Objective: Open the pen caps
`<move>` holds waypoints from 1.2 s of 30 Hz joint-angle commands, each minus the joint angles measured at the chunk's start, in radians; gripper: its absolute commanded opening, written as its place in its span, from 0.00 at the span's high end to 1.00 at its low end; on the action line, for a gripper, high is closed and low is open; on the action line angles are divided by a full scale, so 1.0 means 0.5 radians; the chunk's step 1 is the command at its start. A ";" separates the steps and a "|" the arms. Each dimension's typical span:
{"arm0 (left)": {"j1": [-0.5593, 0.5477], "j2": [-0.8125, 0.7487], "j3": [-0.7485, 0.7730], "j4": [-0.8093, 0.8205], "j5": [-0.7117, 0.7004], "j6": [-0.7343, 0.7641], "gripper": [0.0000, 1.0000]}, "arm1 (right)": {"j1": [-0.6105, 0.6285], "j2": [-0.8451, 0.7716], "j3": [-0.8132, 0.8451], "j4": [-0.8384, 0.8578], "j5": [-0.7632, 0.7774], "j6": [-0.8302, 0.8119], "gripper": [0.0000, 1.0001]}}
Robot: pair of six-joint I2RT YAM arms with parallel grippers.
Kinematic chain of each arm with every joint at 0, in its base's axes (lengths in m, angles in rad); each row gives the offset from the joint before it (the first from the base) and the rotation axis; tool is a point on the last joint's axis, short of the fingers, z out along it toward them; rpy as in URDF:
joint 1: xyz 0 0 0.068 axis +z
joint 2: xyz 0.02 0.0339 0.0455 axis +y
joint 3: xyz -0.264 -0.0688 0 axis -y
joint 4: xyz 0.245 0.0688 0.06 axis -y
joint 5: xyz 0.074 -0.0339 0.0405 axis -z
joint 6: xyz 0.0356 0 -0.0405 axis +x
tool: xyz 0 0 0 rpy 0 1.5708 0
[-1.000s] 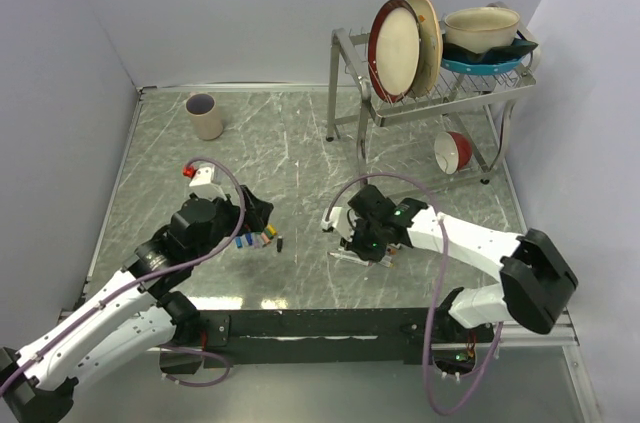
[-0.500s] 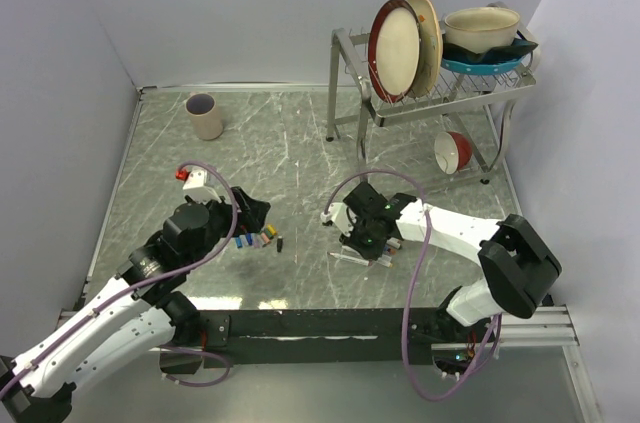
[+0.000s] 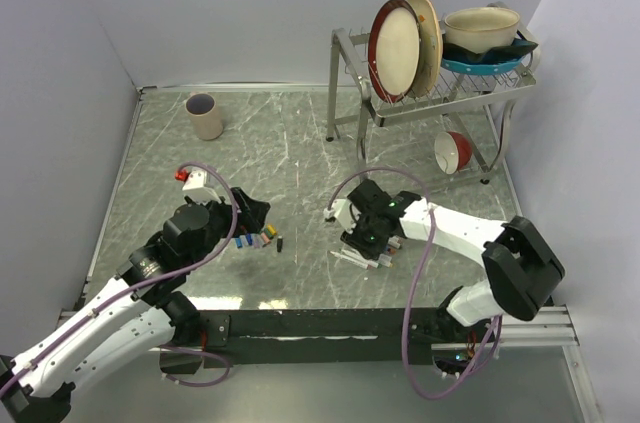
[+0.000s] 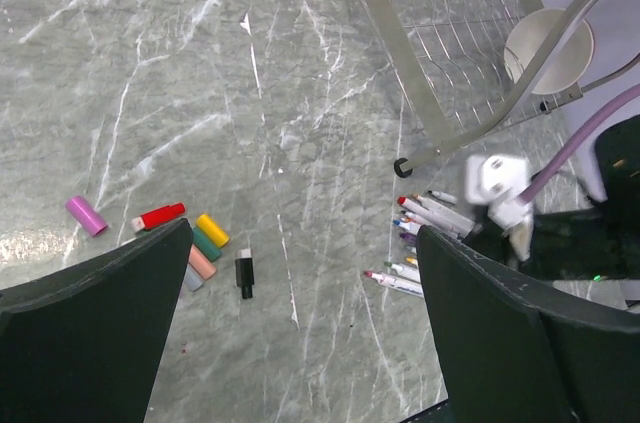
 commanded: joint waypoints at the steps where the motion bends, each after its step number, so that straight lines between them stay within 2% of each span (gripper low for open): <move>1: -0.006 -0.019 0.017 0.044 -0.018 -0.041 0.01 | -0.212 -0.262 0.090 -0.058 -0.106 -0.048 0.60; 4: -0.006 -0.016 0.047 -0.008 -0.083 -0.084 0.01 | -0.426 -0.486 0.077 -0.113 -0.208 -0.100 0.57; 7: -0.003 -0.013 0.117 -0.085 -0.175 -0.102 0.01 | -0.654 -0.726 0.083 -0.181 -0.330 -0.146 0.49; 10: 0.000 0.060 0.310 -0.168 -0.227 -0.017 0.01 | -1.037 -0.922 0.120 -0.276 -0.468 -0.217 0.40; 11: 0.000 0.091 0.378 -0.277 -0.309 0.020 0.01 | -1.232 -0.965 0.148 -0.301 -0.505 -0.241 0.36; 12: 0.000 0.149 0.506 -0.321 -0.362 0.039 0.01 | -1.319 -1.044 0.163 -0.349 -0.551 -0.257 0.26; 14: 0.003 0.190 0.608 -0.416 -0.466 0.118 0.01 | -1.576 -1.121 0.215 -0.377 -0.585 -0.269 0.13; 15: 0.003 0.205 0.685 -0.432 -0.497 0.143 0.01 | -1.651 -1.198 0.234 -0.387 -0.613 -0.260 0.00; 18: 0.003 0.208 0.798 -0.466 -0.583 0.250 0.01 | -1.896 -1.345 0.298 -0.298 -0.555 -0.101 0.00; 22: 0.006 0.171 0.888 -0.490 -0.629 0.327 0.01 | -1.937 -1.508 0.356 -0.043 -0.016 0.289 0.00; 26: 0.003 0.125 0.903 -0.472 -0.595 0.370 0.01 | -1.937 -1.521 0.497 -0.095 0.150 0.616 0.00; 29: 0.003 0.098 0.916 -0.493 -0.586 0.386 0.01 | -1.937 -1.521 0.620 -0.187 0.200 0.621 0.00; 36: 0.003 0.073 0.916 -0.481 -0.561 0.410 0.01 | -1.937 -1.594 0.657 -0.141 0.301 0.593 0.00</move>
